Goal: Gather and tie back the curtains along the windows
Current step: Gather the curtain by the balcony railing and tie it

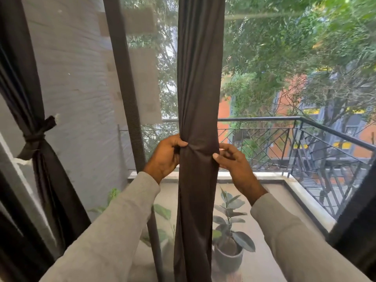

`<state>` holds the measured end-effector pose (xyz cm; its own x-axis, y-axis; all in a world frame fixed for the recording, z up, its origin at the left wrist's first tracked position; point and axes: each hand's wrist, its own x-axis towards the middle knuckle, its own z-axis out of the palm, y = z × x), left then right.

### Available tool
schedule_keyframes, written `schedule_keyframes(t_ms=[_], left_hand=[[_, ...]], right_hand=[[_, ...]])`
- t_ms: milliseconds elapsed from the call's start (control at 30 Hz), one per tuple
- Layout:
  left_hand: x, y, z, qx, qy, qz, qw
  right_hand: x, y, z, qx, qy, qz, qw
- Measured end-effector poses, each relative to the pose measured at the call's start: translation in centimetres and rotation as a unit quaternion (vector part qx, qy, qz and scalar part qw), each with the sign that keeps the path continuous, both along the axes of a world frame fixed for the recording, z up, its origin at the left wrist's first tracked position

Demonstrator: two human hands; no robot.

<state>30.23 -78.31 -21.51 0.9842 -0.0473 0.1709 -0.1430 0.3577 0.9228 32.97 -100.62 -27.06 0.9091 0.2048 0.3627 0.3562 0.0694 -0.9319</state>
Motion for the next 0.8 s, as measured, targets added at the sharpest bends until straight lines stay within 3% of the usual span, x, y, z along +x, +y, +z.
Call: schedule_keyframes(t_ms=[100, 200, 333, 400, 533, 700, 800], left_hand=[[-0.3, -0.4, 0.8, 0.133, -0.041, 0.061, 0.988], [-0.5, -1.3, 0.8, 0.224, -0.099, 0.12, 0.962], [-0.8, -1.9, 0.0, 0.34, -0.189, 0.203, 0.899], [-1.0, -2.2, -0.1, 0.35, -0.192, 0.208, 0.893], [-1.2, -2.8, -0.1, 0.286, -0.172, 0.126, 0.934], [-1.4, -3.0, 0.0, 0.283, -0.183, 0.119, 0.934], [-1.1, -2.7, -0.2, 0.303, -0.188, 0.151, 0.922]], right_hand=[[0.4, -0.4, 0.1, 0.028, -0.001, -0.076, 0.997], [0.3, -0.6, 0.2, -0.01, -0.054, -0.17, 0.984], [-0.7, -0.4, 0.2, -0.059, -0.122, -0.259, 0.956], [-1.4, -0.5, 0.4, -0.066, -0.161, -0.276, 0.945], [-1.2, -0.7, 0.2, -0.126, -0.305, -0.275, 0.903], [-1.9, -0.1, 0.2, -0.087, -0.227, -0.252, 0.937], [-2.2, -0.4, 0.1, -0.092, -0.225, -0.256, 0.936]])
